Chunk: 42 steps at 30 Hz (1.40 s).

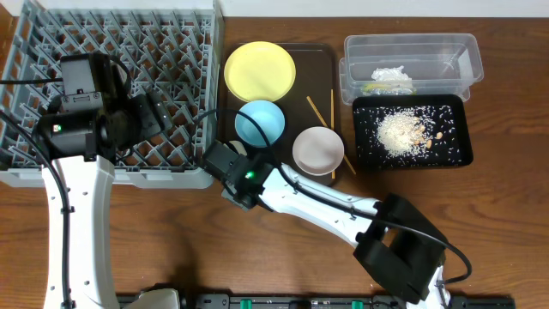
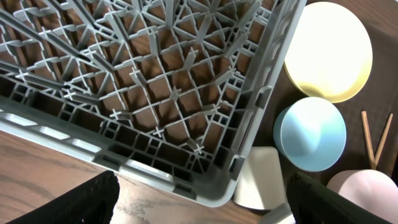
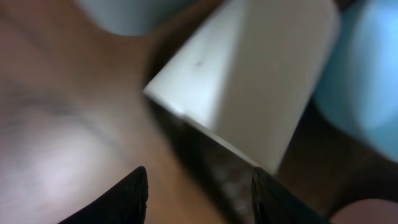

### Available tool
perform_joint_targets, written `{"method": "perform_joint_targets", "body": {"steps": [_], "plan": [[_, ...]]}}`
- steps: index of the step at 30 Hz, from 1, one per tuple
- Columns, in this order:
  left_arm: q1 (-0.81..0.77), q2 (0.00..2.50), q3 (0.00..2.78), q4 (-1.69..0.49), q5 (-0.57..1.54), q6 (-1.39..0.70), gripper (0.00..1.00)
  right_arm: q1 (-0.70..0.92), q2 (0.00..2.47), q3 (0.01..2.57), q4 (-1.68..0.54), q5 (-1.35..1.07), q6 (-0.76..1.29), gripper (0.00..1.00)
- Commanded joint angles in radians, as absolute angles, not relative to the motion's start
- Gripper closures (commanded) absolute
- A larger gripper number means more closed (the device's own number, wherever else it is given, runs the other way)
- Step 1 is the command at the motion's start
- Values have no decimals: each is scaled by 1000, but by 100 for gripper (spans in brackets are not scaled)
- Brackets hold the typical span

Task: Sort waste into correct bins and load items into the dishwasher
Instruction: 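Grasp the white cup at the tray's left edge with the right gripper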

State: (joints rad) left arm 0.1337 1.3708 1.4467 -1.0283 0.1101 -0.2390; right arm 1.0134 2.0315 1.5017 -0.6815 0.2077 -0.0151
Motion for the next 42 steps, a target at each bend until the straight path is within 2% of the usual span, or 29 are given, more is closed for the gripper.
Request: {"method": "perform_joint_targets", "body": {"steps": [1, 8, 14, 17, 20, 23, 25, 29, 31, 34, 37, 42], "plan": [[136, 1372, 1442, -1032, 121, -248, 12, 1002, 2024, 1455, -626, 382, -122, 49], [136, 1372, 1442, -1036, 121, -248, 12, 1001, 2020, 1439, -593, 395, -155, 52], [136, 1372, 1442, -1036, 120, -248, 12, 1004, 1967, 1441, -641, 392, -1, 57], [136, 1372, 1442, -1036, 120, -248, 12, 984, 1906, 1441, -675, 340, 115, 59], [136, 1372, 1442, -1036, 120, -248, 12, 946, 1839, 1441, -689, 142, 280, 62], [136, 1372, 1442, -1036, 120, -248, 12, 883, 1811, 1433, -699, -93, 605, 64], [136, 1372, 1442, -1039, 120, -248, 12, 844, 1818, 1401, -686, -177, 786, 69], [136, 1372, 1442, -1049, 120, -247, 12, 776, 1826, 1251, -530, -330, 915, 77], [136, 1372, 1442, -1055, 120, -247, 12, 749, 1826, 1148, -362, -400, 993, 78], [136, 1372, 1442, -1058, 120, -247, 12, 727, 1826, 1006, -35, -477, 1059, 75], [136, 1372, 1442, -1061, 120, -247, 12, 712, 1826, 908, 196, -527, 1088, 66], [136, 1372, 1442, -1065, 120, -247, 12, 669, 1825, 828, 319, -626, 1129, 64]]}}
